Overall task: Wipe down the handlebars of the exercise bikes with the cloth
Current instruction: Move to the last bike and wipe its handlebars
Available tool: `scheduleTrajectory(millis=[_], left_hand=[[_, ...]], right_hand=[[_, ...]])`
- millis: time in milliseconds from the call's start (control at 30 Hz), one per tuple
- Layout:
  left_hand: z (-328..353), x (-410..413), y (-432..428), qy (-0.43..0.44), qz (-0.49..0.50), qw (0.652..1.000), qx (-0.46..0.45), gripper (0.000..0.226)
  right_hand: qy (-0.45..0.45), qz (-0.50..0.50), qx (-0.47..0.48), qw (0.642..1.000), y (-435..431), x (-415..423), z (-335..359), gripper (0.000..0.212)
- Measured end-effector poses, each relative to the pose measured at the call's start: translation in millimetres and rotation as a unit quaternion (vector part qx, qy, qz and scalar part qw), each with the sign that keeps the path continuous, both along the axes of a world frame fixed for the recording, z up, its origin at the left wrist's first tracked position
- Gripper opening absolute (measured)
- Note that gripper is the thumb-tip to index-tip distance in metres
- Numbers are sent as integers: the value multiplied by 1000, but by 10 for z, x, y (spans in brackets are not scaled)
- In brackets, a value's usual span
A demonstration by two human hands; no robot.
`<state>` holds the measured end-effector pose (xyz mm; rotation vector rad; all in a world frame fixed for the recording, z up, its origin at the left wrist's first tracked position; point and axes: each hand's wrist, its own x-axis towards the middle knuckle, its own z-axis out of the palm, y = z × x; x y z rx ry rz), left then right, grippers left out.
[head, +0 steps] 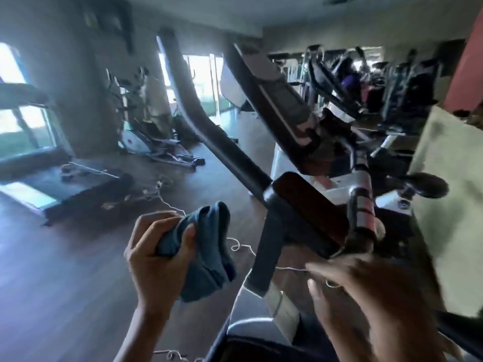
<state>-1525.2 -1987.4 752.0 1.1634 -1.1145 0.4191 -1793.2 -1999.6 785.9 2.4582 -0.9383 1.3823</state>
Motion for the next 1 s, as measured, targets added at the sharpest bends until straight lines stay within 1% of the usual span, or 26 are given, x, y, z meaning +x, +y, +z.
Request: scheduleTrajectory(millis=[33,100,167,233,267,300,333,367,467,533,567,600,667,700,733,767,833,933,967,1000], left_hand=[[211,23,1,-13,25,999,-28,11],[625,86,-69,-41,71,994,-68,12],[1017,178,-261,-54,97,990,-83,20],[1387,261,-550,-58,107,990,-69,25],[1534,294,-723,-76,110,990,-48,26],[1649,326,-901,-113,113,987,-18,28],[1728,371,-1071,-164,112,980,20,30],[1770,424,-1216,-216,107,969,61,32],[1842,767,-1458,-355,116,916,146,35],[1971,948,-1447,-397,104,887,211,46],[2029,958,-1418,-397,104,882,231,48],[2066,923,-1388,-395,115,884,222,42],[2029,810,-1349,-420,146,883,150,28],[1946,777,-1340,-451,146,873,115,29],[1829,767,-1338,-480,123,863,100,32],[1725,782,-1349,-504,96,853,93,32],[1726,857,-1361,-534,72,837,98,32],[2071,934,-1433,-586,71,803,86,39],[2187,948,-1439,-589,85,799,89,39],[2249,943,-1440,-581,94,803,90,36]], right_hand=[[-18,18,-31,999,-39,-15,128,26],[-59,39,-46,996,-184,-21,334,31],[-66,16,-5,998,-396,29,466,45],[-23,6,76,997,-603,108,484,64],[4,13,125,992,-672,142,465,71],[25,28,181,983,-712,172,431,75],[36,46,231,971,-722,190,396,76],[34,64,260,963,-724,194,354,76],[-7,84,277,957,-705,145,280,66],[-3,83,278,957,-699,119,264,65],[1,82,276,958,-700,118,252,65],[4,79,274,958,-698,121,250,65],[7,72,267,961,-698,131,250,69],[7,71,265,962,-698,134,245,72],[5,71,264,962,-699,136,240,73],[1,71,262,962,-706,136,235,73],[-1,75,260,963,-713,134,227,71],[0,76,260,962,-730,125,233,69],[-1,75,260,963,-732,125,231,68],[-2,75,259,963,-727,130,231,67]])
